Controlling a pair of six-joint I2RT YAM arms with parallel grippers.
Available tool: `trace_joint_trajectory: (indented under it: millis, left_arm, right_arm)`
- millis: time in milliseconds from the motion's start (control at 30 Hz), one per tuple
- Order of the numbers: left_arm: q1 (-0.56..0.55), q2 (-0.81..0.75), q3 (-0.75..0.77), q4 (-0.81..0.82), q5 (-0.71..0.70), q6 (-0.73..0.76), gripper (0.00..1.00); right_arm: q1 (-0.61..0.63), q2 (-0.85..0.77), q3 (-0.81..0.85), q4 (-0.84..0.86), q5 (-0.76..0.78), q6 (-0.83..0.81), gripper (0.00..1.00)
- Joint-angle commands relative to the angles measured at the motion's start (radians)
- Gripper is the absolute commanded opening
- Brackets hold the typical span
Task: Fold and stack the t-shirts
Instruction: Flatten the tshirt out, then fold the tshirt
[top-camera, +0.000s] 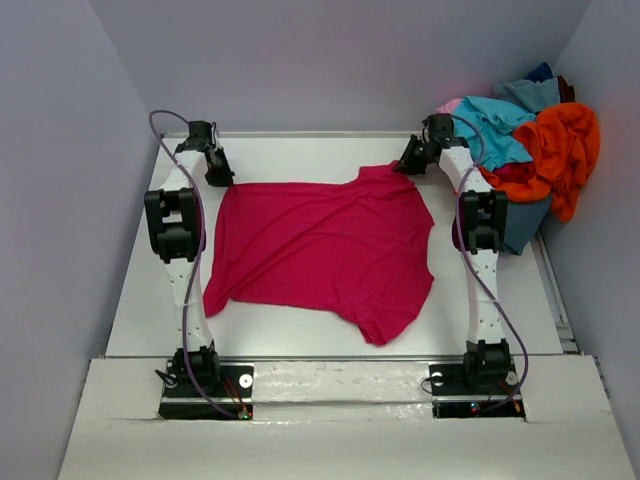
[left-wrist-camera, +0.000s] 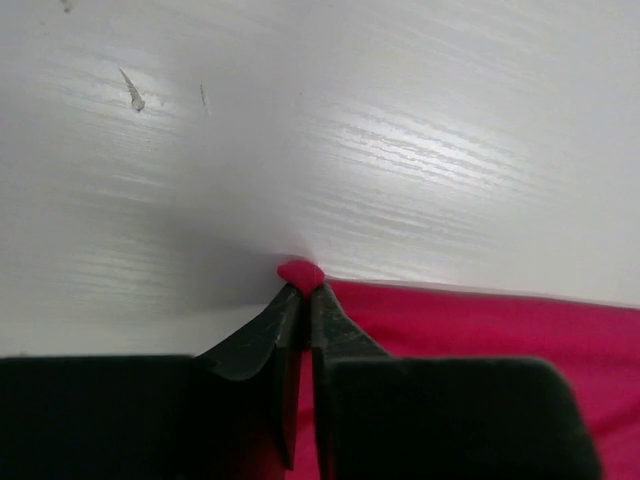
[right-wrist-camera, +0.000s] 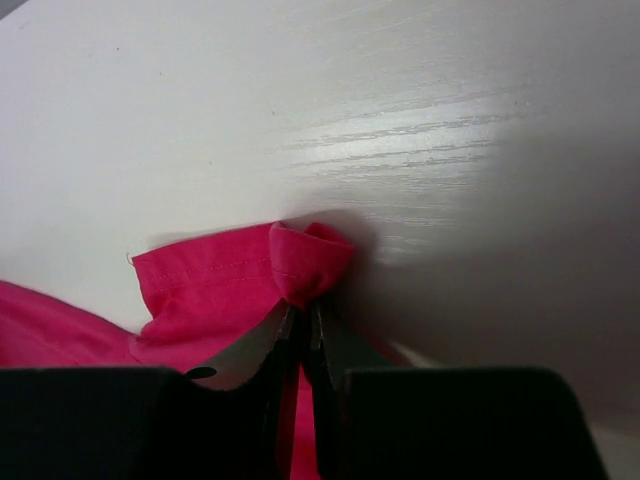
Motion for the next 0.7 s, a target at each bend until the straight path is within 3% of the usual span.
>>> trace_joint_trajectory:
  millis: [0, 67, 667]
  left_arm:
    - [0.006, -0.048, -0.034, -0.047, -0.027, 0.005, 0.06]
    - [0.006, -0.063, -0.038, -0.041, -0.024, 0.002, 0.06]
    - [-0.023, -0.221, 0.052, -0.038, -0.124, 0.015, 0.06]
  right_arm:
    - [0.003, 0.033, -0.016, -0.094, 0.017, -0.020, 0.12]
    - [0.003, 0.019, -0.016, -0.097, 0.016, -0.020, 0.07]
    - [0.003, -0.163, -0.015, -0.129, 0.074, -0.040, 0.07]
